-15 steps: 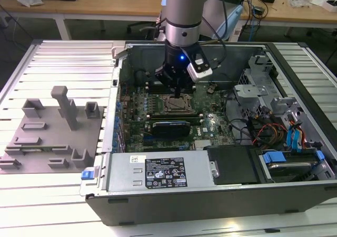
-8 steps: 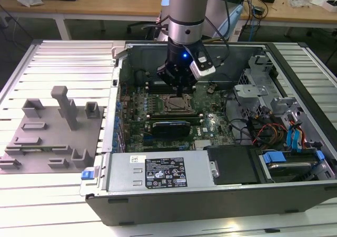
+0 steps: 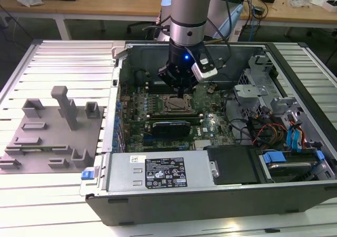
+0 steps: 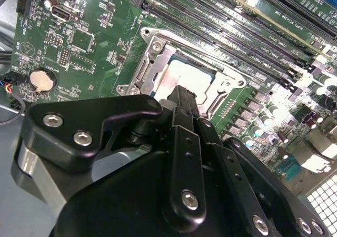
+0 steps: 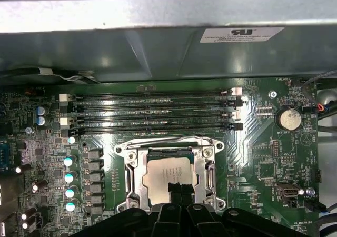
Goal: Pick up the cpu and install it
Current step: 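Install the second cpu locking lever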
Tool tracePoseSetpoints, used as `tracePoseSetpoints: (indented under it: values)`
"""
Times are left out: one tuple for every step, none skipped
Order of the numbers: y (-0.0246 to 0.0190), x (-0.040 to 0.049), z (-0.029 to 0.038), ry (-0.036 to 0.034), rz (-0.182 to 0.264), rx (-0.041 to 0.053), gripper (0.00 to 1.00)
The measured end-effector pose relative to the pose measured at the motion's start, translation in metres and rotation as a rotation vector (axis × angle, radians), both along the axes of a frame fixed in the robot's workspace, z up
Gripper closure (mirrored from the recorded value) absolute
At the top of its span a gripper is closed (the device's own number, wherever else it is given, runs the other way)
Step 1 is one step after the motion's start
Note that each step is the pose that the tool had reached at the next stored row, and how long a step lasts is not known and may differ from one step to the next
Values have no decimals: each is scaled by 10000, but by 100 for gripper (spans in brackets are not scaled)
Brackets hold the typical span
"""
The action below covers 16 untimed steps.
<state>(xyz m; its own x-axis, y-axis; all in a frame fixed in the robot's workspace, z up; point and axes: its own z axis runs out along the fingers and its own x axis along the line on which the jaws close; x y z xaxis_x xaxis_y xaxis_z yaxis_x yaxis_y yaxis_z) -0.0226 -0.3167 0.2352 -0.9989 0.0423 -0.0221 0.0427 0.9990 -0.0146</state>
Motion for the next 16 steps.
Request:
tracePoseSetpoints:
  values:
    - [0,0,0,0,0,3,89]
    - [0,0,0,0,0,5,89]
    - [0,0,0,0,0,7,89]
    - [0,0,0,0,0,7,89]
    - [0,0,0,0,0,8,89]
    - [0,0,0,0,0,10,89]
    - [0,0,0,0,0,12,89]
    - [0,0,0,0,0,13,89]
    - [0,0,1,0,0,14,89]
    - [-1,0,7,1,1,12,89]
    - [-1,0,17,0,0,13,89]
    - [0,0,26,0,0,14,89]
    - [0,0,26,-1,0,15,89]
    - [0,0,26,-2,0,16,89]
    - [0,0,28,0,0,14,89]
    - [-8,0,30,1,2,11,89]
